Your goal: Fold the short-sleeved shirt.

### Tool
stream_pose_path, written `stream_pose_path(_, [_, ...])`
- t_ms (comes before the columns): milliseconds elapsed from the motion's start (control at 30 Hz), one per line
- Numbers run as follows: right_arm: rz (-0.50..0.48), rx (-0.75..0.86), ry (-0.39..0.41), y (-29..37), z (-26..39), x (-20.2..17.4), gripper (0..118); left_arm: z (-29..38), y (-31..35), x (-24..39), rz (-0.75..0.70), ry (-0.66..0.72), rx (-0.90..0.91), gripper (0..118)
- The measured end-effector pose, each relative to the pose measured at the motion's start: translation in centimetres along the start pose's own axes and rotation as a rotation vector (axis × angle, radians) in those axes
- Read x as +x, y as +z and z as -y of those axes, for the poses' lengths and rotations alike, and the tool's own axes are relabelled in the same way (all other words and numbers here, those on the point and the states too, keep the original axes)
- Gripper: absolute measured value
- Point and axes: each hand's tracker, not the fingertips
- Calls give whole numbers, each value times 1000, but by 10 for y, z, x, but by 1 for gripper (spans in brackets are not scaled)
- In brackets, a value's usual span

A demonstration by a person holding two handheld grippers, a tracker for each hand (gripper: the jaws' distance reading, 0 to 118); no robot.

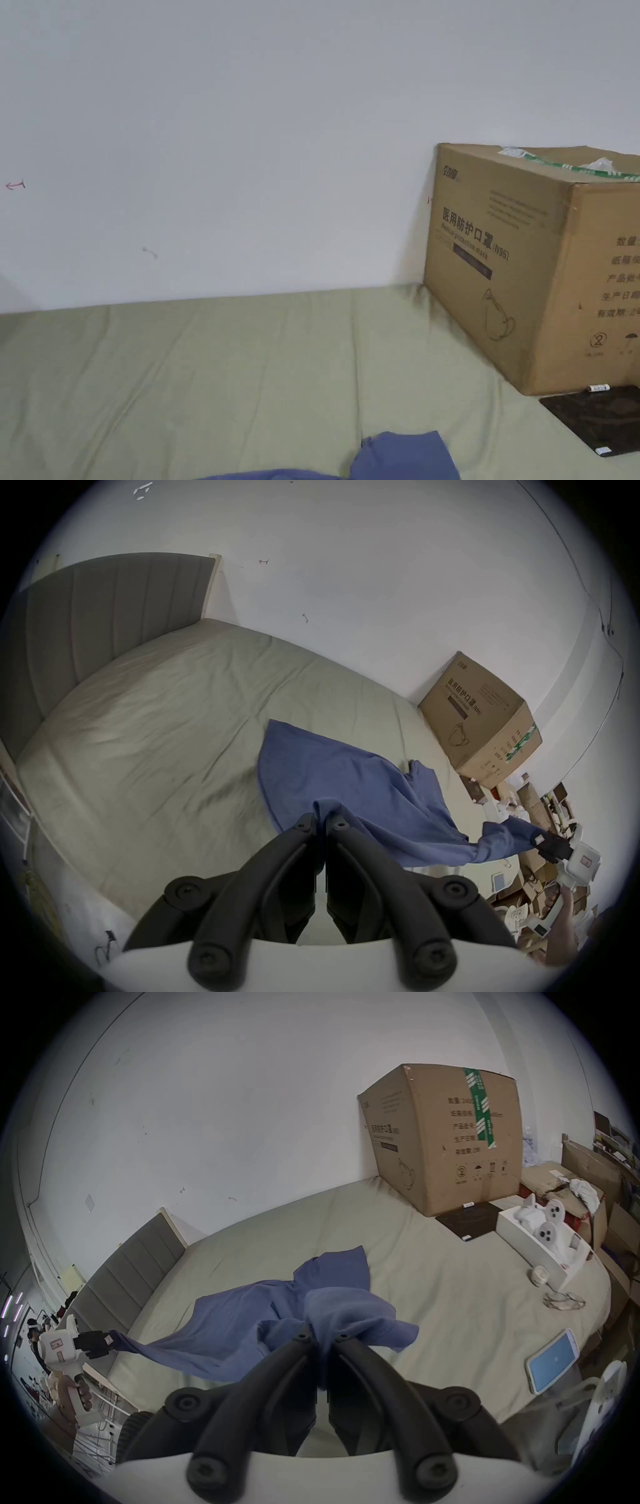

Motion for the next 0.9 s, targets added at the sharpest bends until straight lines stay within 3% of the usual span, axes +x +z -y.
stream_pose_path(133, [-9, -147, -54, -34, 7, 8, 3, 1, -39, -9, -21, -57, -188, 3])
stream_pose_path(233, [56, -314, -131, -89, 21, 19, 3, 7, -86, -12, -18, -15, -329, 3])
stream_pose_path(300, [77, -362, -108, -109, 30, 18, 3, 13, -108, -24, -26, 9, -354, 3])
stream_pose_path(333, [84, -356, -102, -117, 34, 20, 3, 15, -112, -25, -33, 13, -342, 7])
stream_pose_path(367, [98, -347, -92, -117, 34, 16, 4, 16, -112, -25, -34, 25, -331, 18])
stream_pose_path(400, [100, -342, -77, -116, 33, 12, 14, 15, -106, -24, -25, 45, -302, 40])
stream_pose_path(433, [89, -331, -70, -113, 32, 9, 57, 15, -101, -33, -4, 67, -271, 84])
stream_pose_path(467, [88, -325, -59, -108, 32, 6, 95, 14, -97, -35, 17, 84, -255, 108])
stream_pose_path(500, [97, -315, -55, -106, 32, 3, 113, 12, -93, -35, 34, 96, -245, 112])
stream_pose_path(600, [94, -187, 26, -88, 22, -16, 116, 2, -68, -23, 54, 77, -156, 110])
stream_pose_path(800, [-122, 245, 61, -45, -3, -73, 115, -5, -10, 19, 7, -113, 333, 109])
stream_pose_path(867, [-175, 407, 111, -41, -1, -91, 109, 2, 1, 29, 18, -225, 517, 103])
stream_pose_path(900, [-158, 463, 141, -43, 1, -98, 97, 3, 2, 34, 18, -259, 566, 92])
